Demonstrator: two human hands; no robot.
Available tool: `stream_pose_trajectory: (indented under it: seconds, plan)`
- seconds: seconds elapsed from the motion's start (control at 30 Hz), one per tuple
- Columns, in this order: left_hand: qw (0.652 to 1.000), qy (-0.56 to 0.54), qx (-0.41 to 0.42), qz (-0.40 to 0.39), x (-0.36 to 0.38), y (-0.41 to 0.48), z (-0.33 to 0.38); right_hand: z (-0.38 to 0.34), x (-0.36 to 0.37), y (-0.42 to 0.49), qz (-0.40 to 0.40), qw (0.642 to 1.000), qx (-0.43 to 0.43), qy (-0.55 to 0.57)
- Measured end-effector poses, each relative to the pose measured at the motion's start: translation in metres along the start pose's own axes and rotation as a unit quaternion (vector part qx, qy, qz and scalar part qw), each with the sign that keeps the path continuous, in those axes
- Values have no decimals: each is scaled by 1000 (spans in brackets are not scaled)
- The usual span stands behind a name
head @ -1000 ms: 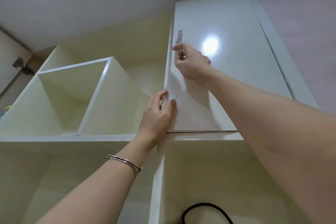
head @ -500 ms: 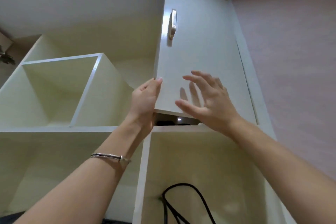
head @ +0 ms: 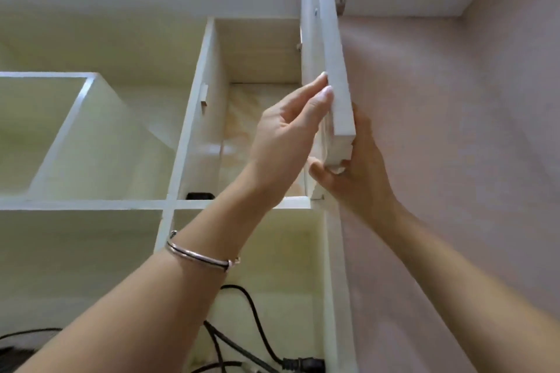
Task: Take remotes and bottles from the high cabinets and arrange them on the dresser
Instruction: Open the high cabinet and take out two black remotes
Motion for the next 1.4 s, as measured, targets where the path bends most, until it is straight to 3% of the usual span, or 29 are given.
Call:
stream_pose_trajectory:
  seconds: [0.13, 0.43, 0.73, 0.83, 0.97, 1.23, 1.3, 1.4]
  plan:
    - [997, 82, 12, -2, 36, 0, 2, 17, -20, -1, -22, 999, 29, 21]
    - [997, 74, 5, -9, 42, 1, -5, 30, -17, -8, -12, 994, 74, 78]
    - [996, 85, 4, -20, 31, -2, 2, 22, -12, -12, -25, 992, 93, 82]
    - [990, 138, -2, -32, 22, -5, -1, 22, -9, -15, -18, 991, 104, 78]
    - [979, 202, -33, 10, -23, -12, -21, 22, -4, -21, 13, 989, 121, 81]
    - [916, 383, -104, 58, -164, -27, -69, 25, 7, -73, 118, 974, 188, 35]
    - [892, 432, -127, 51, -192, -30, -79, 22, 31, -95, 73, 977, 197, 18]
    - [856, 498, -127, 52, -218, -21, -84, -1, 72, -87, -8, 990, 138, -22]
Point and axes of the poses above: each hand's wrist, its own y-axis towards the middle knuckle, its own x-axis out of the palm, z = x × y, the point moved 10 cm from there along y, towards the middle knuckle, and after that the axes turned 4 degrees about -x, right-handed, at the moved point
